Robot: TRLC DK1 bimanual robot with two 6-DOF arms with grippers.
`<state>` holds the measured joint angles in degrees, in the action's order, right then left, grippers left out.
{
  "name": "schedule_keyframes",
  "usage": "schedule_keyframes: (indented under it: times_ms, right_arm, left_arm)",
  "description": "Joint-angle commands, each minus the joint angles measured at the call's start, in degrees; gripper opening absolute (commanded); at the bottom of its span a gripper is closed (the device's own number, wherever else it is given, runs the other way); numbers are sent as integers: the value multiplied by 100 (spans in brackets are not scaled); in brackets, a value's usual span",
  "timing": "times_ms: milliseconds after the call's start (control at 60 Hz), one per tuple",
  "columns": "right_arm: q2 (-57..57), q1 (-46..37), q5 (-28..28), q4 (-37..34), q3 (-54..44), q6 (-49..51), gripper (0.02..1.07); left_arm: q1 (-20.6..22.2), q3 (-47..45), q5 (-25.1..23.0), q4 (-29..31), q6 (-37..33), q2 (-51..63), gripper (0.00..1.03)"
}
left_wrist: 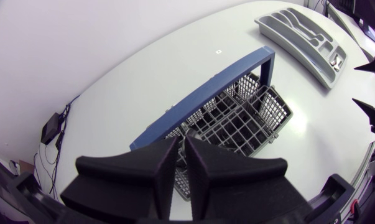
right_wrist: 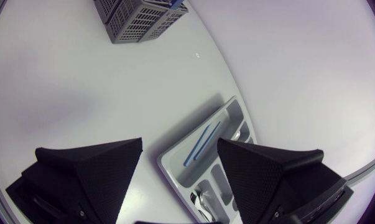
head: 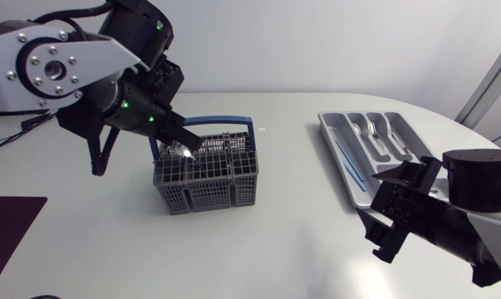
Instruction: Unload the cutlery basket into the drawer organizer.
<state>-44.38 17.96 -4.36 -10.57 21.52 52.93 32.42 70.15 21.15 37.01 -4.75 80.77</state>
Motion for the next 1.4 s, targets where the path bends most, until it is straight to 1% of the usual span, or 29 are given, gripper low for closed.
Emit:
schedule_keyframes:
  times_ms: [0, 283, 450, 667, 717, 817, 967, 1150, 1383]
  right_arm:
    - [-62, 68, -47, -33, -95, 25, 89]
    - [-71, 94, -65, -51, -130, 25, 89]
    - [-62, 77, -65, -42, -165, 51, 89]
    - [-62, 94, -56, -42, -192, 51, 89]
    - [-53, 85, -56, -42, -201, 60, 89]
    - [-53, 85, -47, -42, -209, 60, 89]
    - [-36, 68, -21, -33, -280, 121, 89]
    - [-36, 68, -12, 2, -280, 121, 89]
    - [-36, 68, -12, 2, -280, 121, 89]
  left_arm:
    - [9, 43, 56, 16, -78, -106, 12]
    - [80, 69, 47, 51, -34, 79, 34]
    - [89, 139, 47, 148, -26, 184, 34]
    - [-61, 174, 47, 262, 71, 360, 33]
    - [-122, 183, 47, 262, 97, 395, 29]
    - [-201, 192, 47, 262, 115, 448, 29]
    - [-210, 210, 47, 315, 115, 193, 29]
    - [-289, 456, 47, 561, 97, -18, 29]
    - [-307, 324, 47, 649, 89, -132, 29]
